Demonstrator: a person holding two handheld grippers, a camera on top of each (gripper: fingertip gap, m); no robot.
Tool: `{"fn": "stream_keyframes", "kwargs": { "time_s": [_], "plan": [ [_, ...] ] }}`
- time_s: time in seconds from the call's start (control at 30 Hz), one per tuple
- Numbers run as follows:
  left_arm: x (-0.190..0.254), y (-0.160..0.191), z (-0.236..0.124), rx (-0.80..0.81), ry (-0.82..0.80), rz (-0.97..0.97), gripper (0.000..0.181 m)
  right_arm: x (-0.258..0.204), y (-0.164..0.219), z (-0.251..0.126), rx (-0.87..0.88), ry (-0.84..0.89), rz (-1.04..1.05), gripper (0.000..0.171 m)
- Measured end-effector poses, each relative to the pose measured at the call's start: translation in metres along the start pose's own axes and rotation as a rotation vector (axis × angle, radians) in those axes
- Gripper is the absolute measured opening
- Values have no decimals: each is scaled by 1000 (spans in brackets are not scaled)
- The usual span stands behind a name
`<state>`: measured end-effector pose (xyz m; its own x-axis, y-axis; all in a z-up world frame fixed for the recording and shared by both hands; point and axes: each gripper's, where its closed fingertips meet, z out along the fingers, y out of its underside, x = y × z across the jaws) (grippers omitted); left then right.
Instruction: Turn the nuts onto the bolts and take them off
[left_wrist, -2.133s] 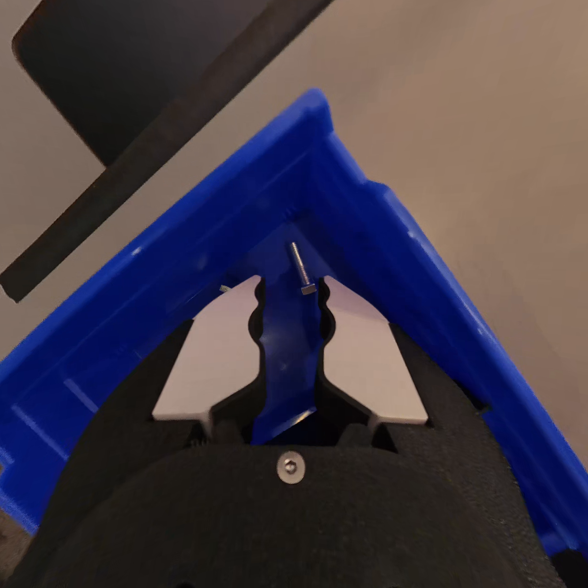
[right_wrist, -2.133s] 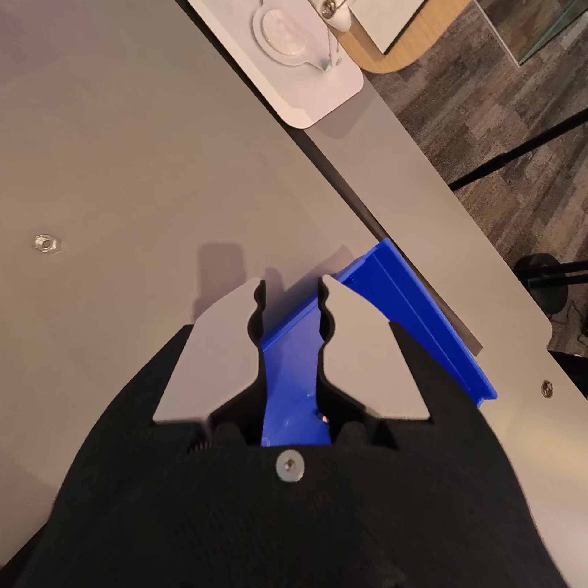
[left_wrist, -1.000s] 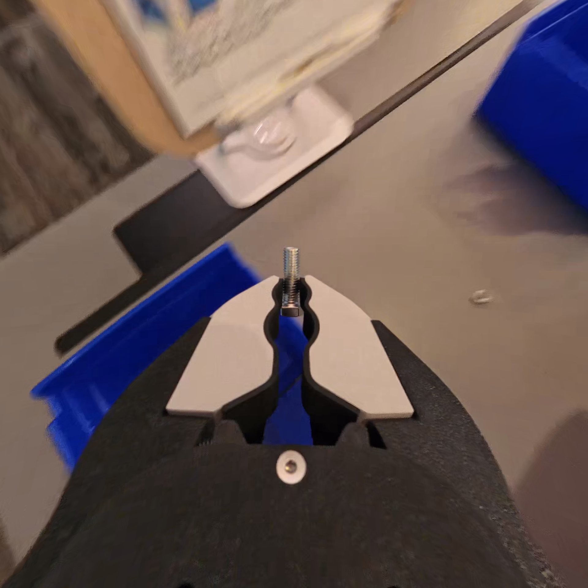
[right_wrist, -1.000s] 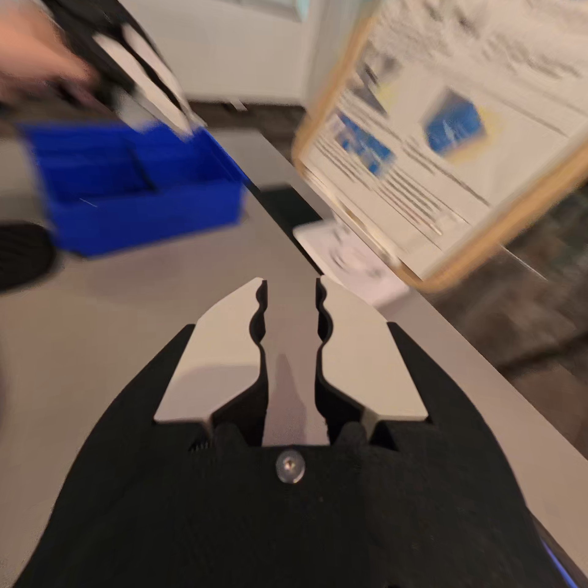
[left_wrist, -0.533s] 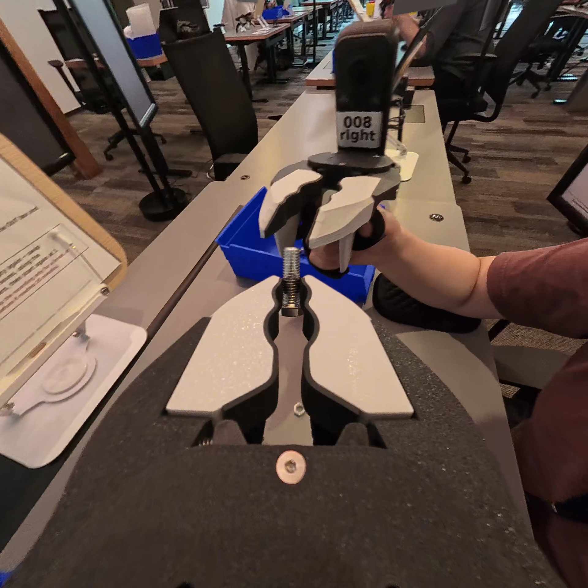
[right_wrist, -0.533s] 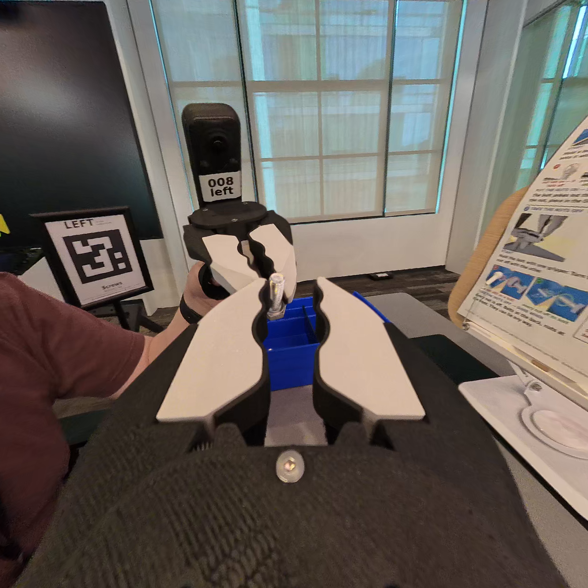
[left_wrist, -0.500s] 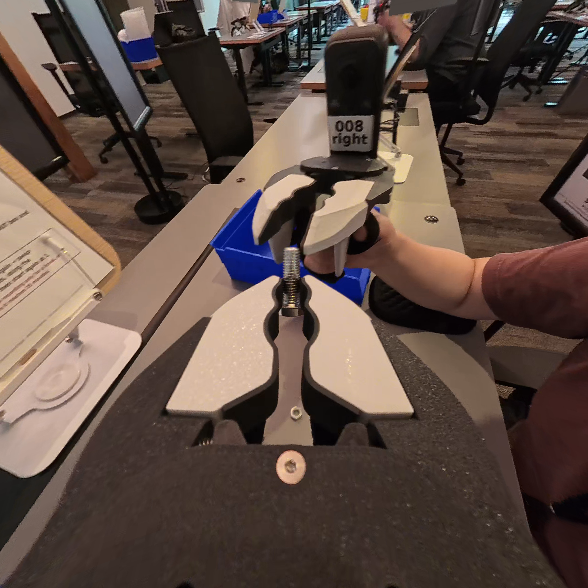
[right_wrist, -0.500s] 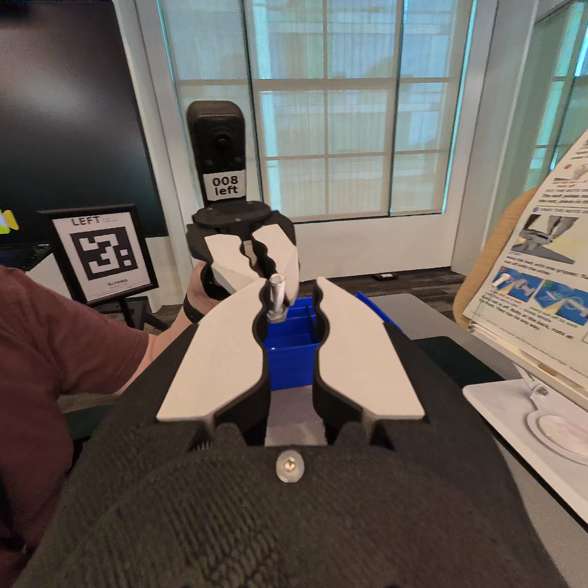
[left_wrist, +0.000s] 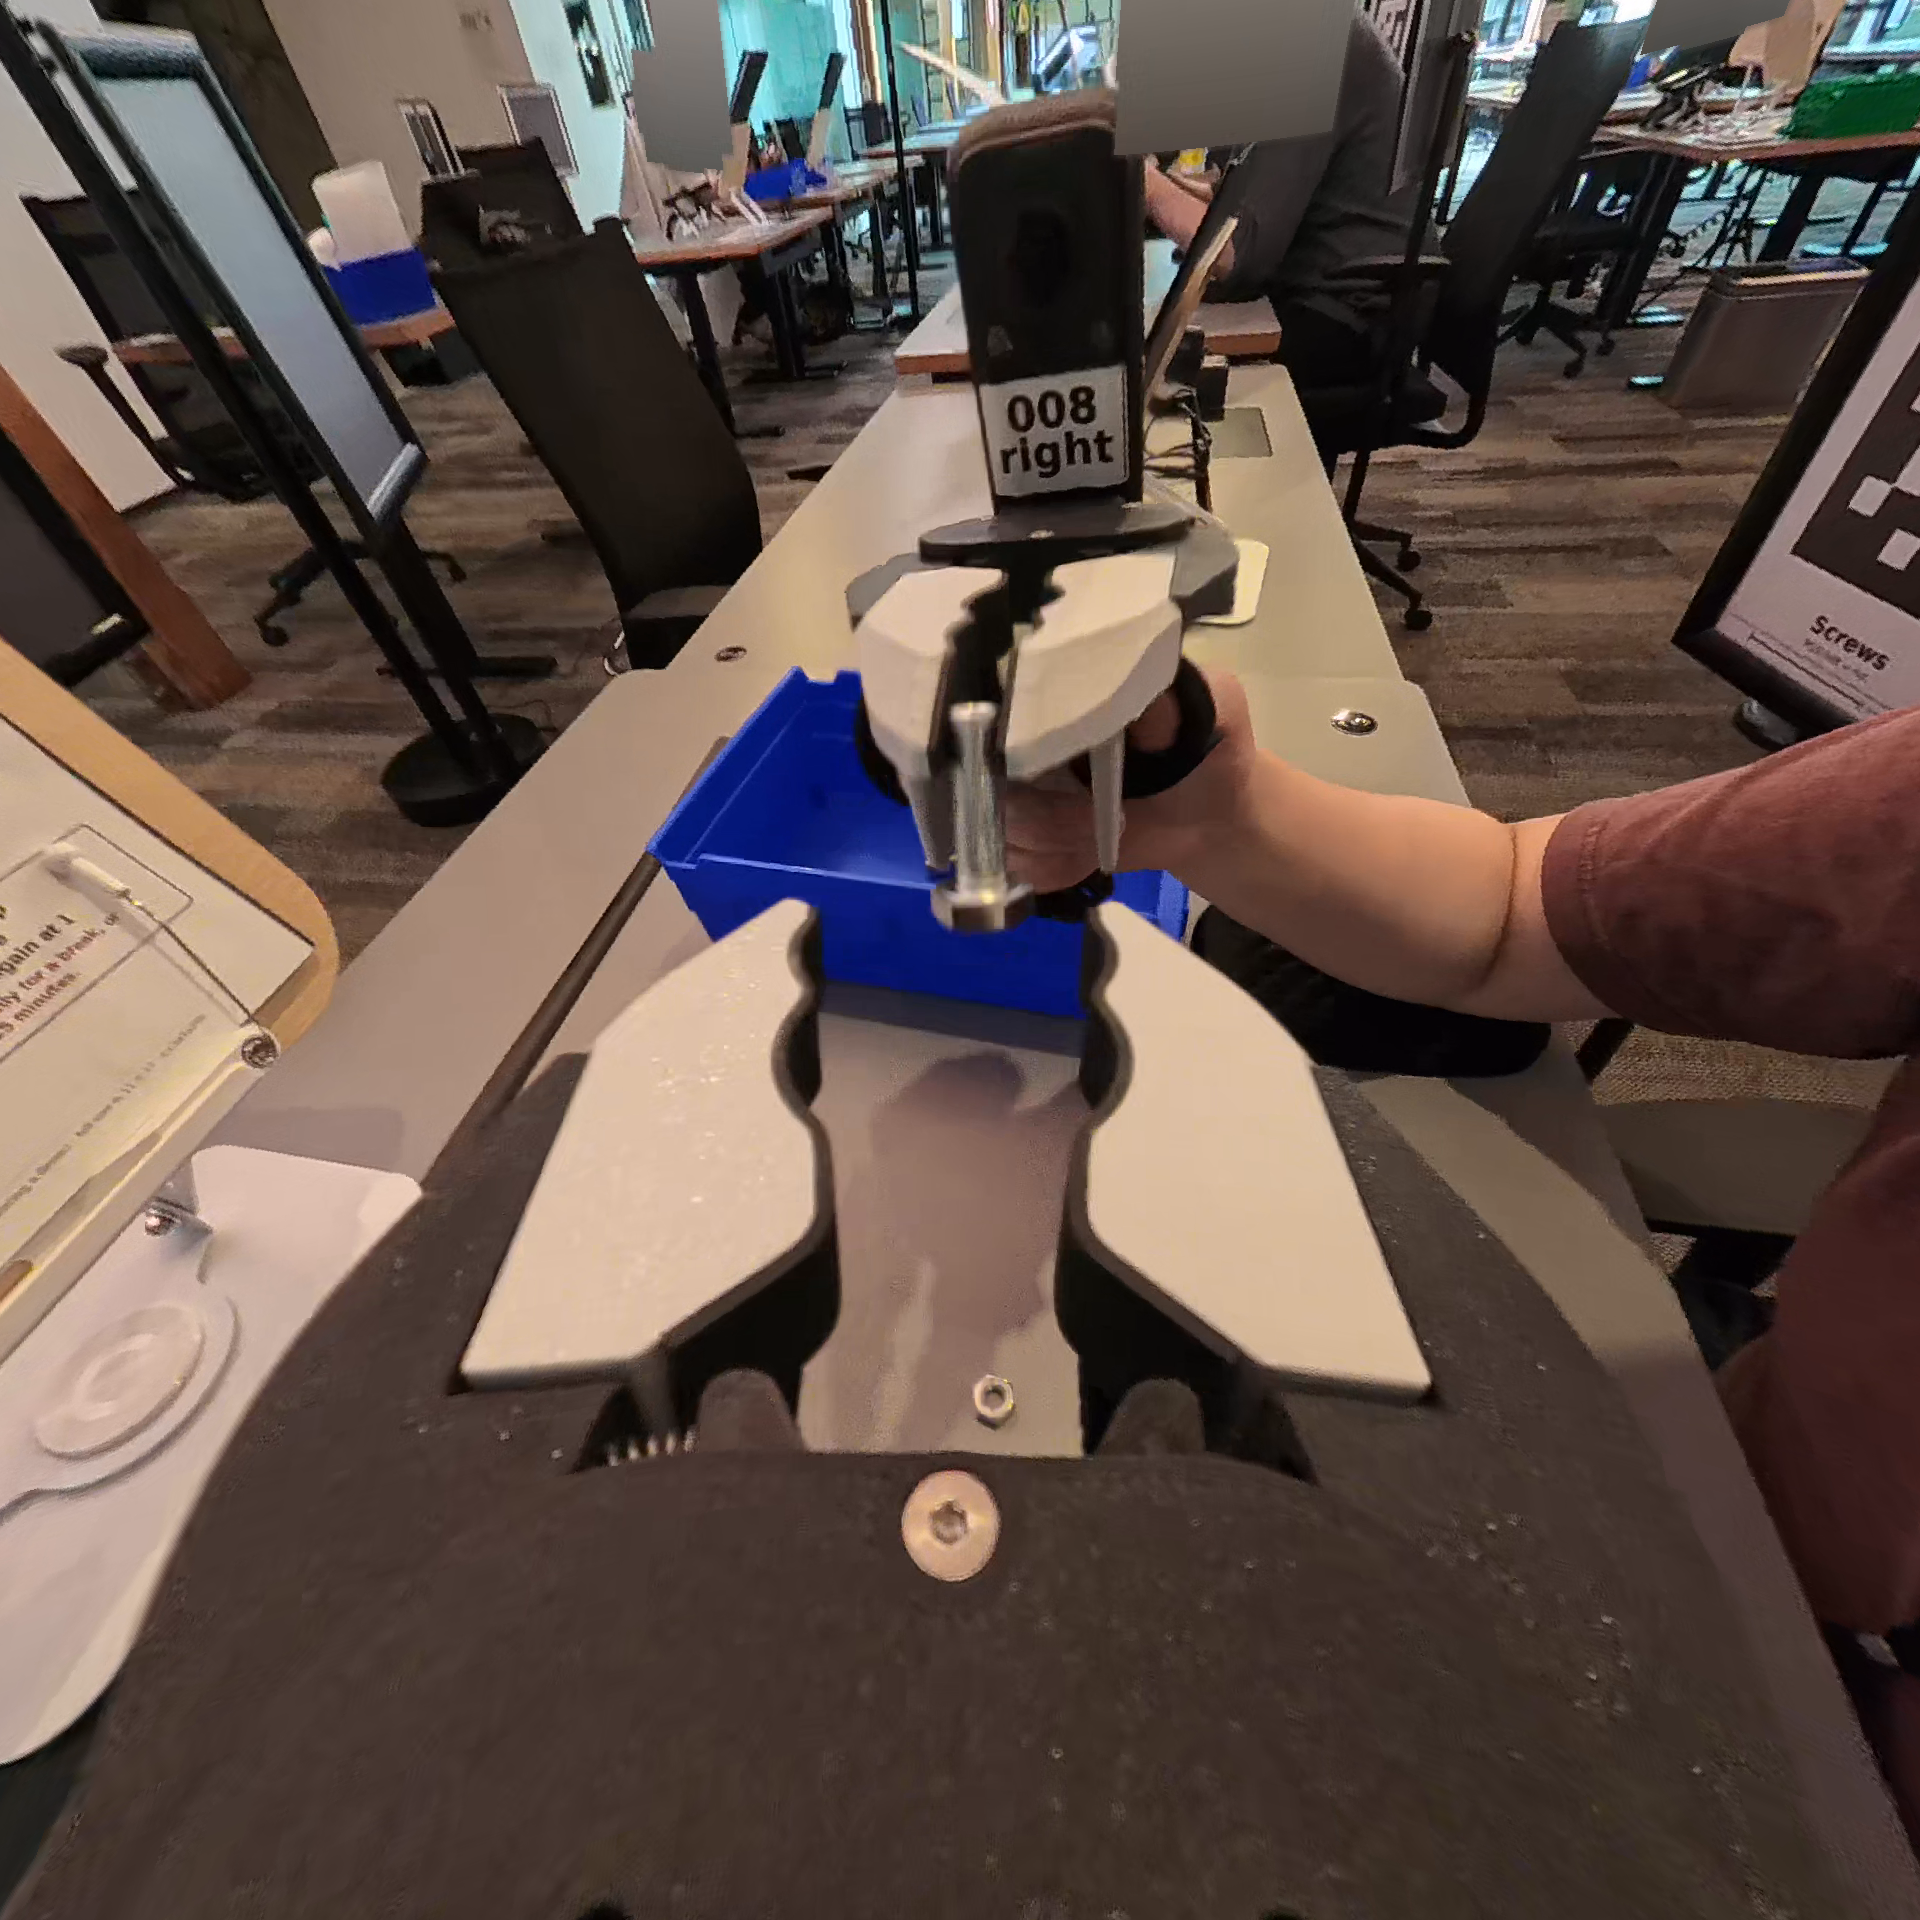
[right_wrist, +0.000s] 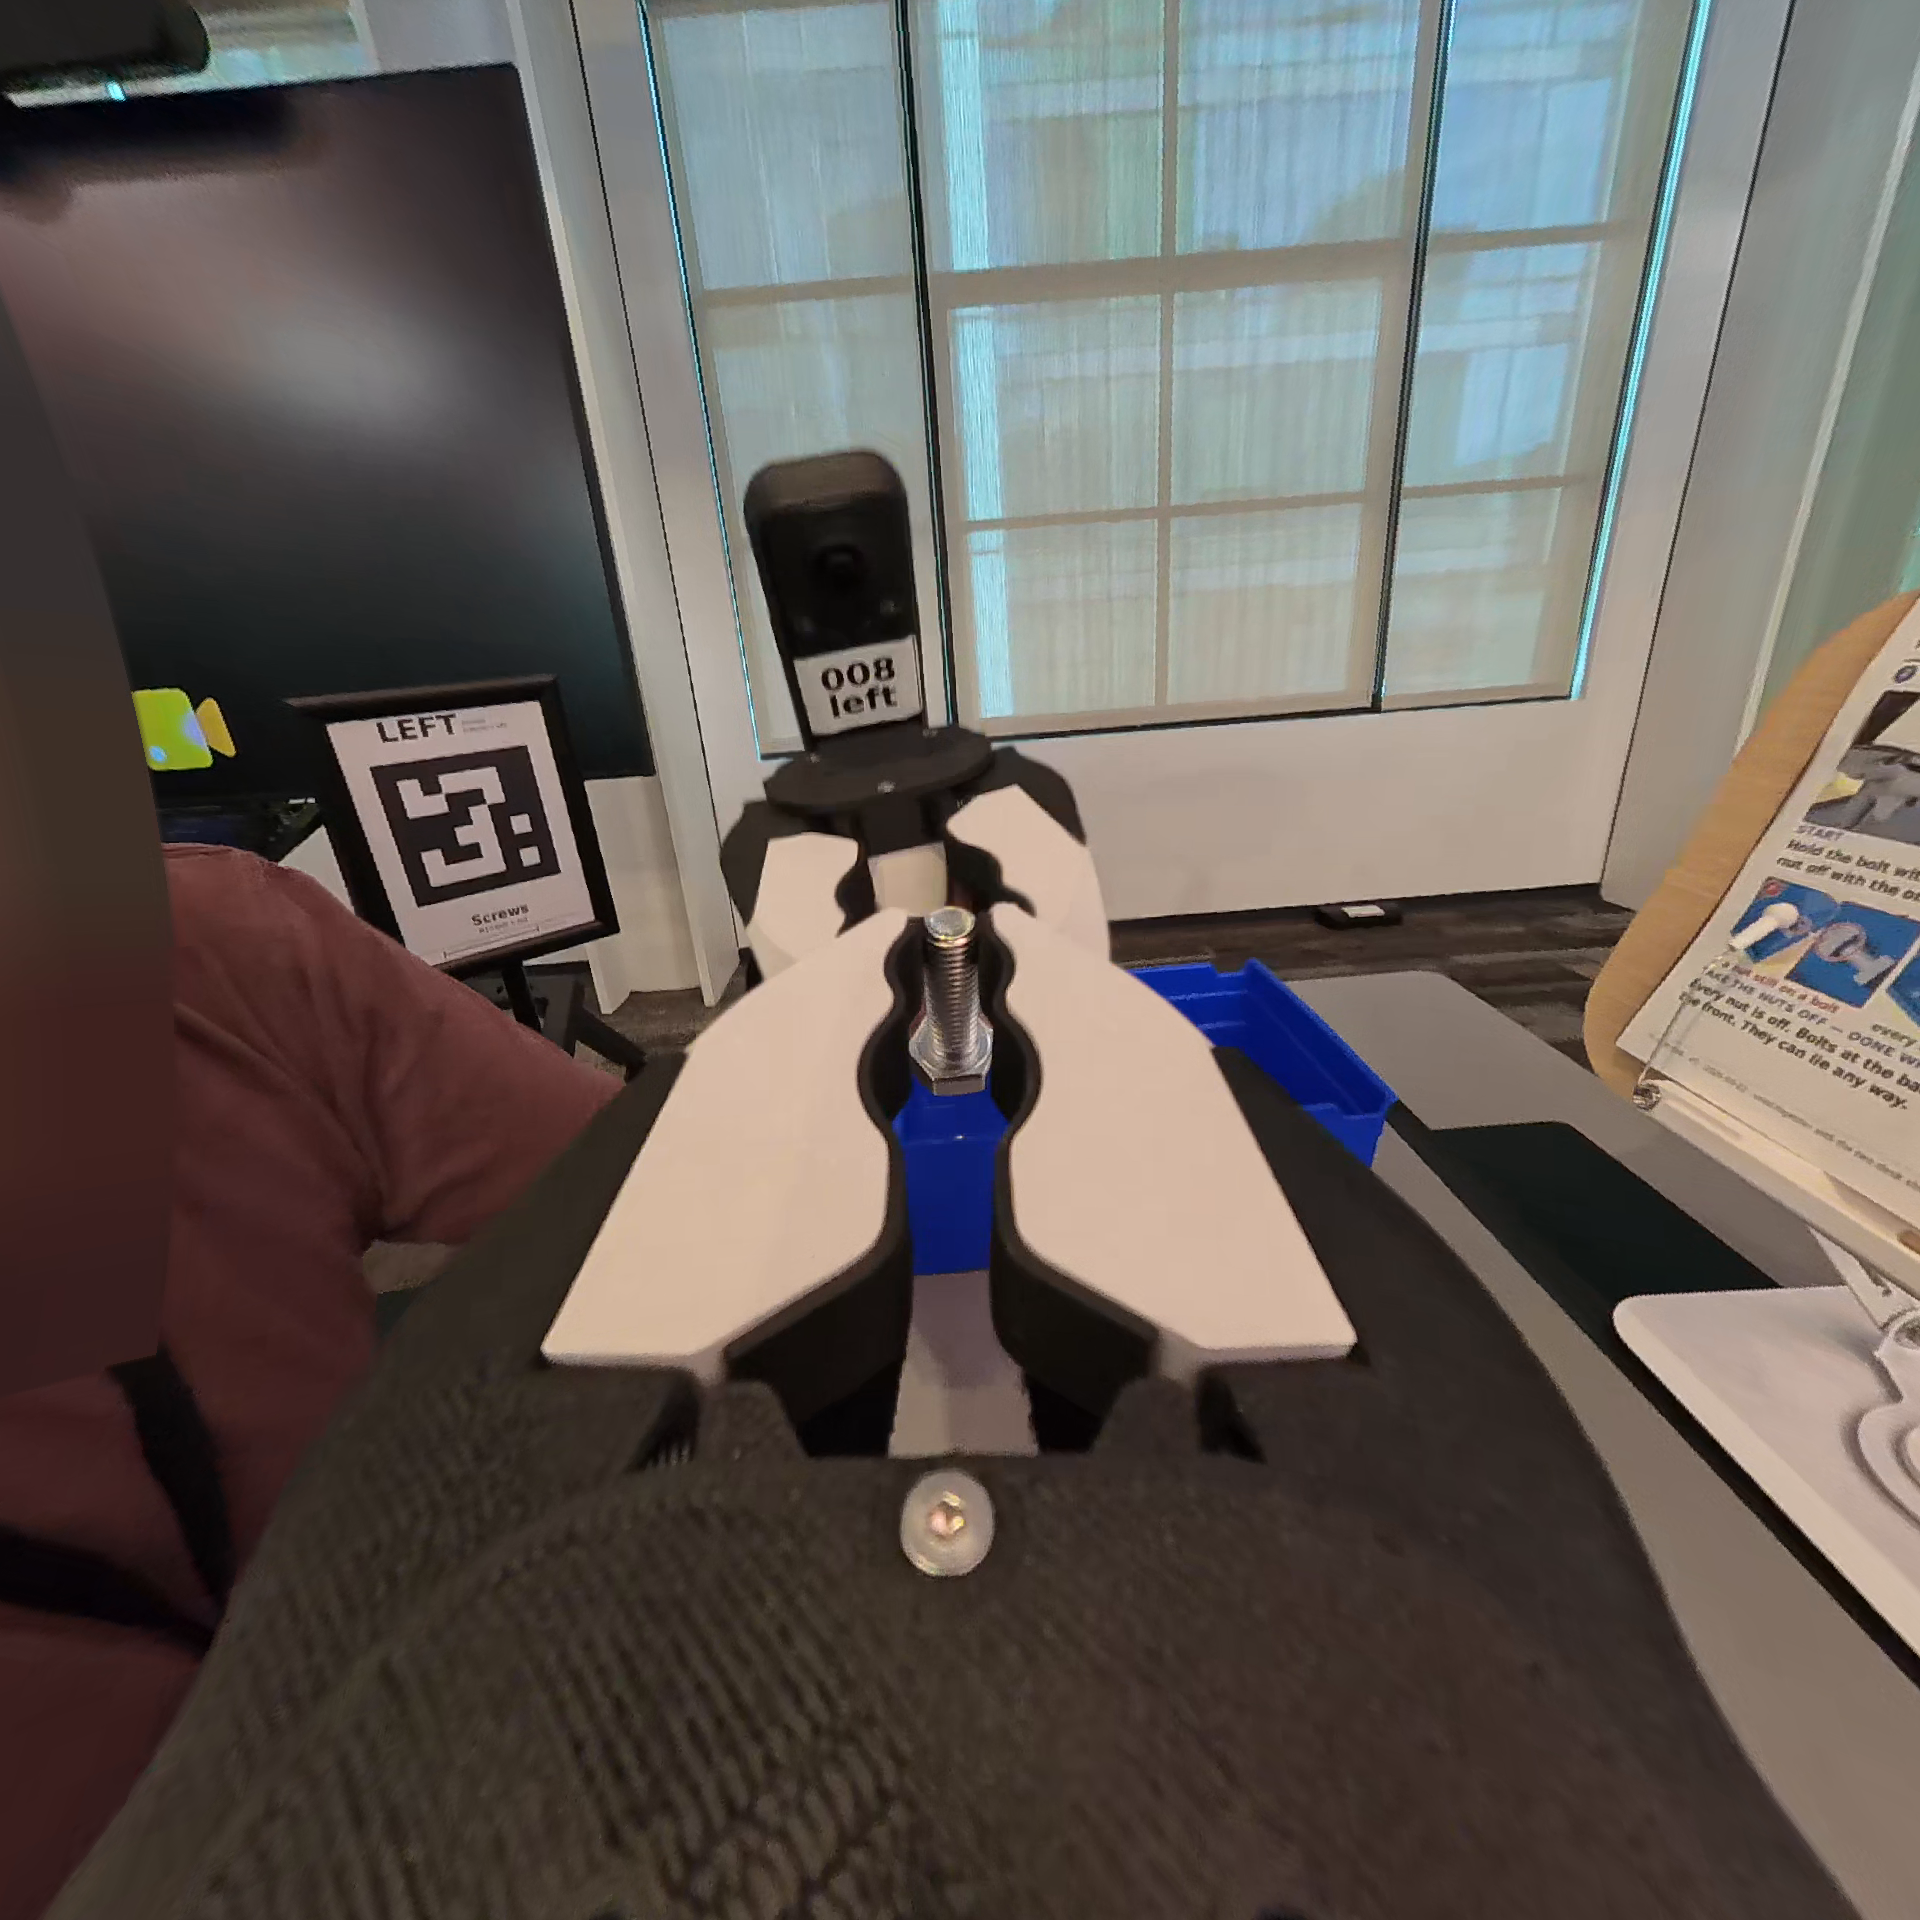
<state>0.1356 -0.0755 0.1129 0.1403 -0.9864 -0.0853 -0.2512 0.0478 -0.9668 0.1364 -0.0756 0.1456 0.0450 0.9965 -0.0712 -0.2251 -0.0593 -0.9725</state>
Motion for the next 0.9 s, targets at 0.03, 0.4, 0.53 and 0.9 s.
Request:
{"fn": "stream_keyframes", "kwargs": {
  "time_s": [0.03, 0.4, 0.53, 0.9],
  "plan": [
    [2, 1, 2, 13, 15, 13, 46, 0, -2, -2, 8, 2, 0, 10],
    [17, 22, 40, -7, 92, -3, 37, -7, 15, 3, -101, -20, -111, 10],
    [21, 18, 36, 21, 116, 14, 25, -10, 17, 2, -119, -34, -130, 10],
    [31, 20, 35, 2, 173, 62, 20, -24, 17, 3, -88, -142, -131, 10]
  ]
}}
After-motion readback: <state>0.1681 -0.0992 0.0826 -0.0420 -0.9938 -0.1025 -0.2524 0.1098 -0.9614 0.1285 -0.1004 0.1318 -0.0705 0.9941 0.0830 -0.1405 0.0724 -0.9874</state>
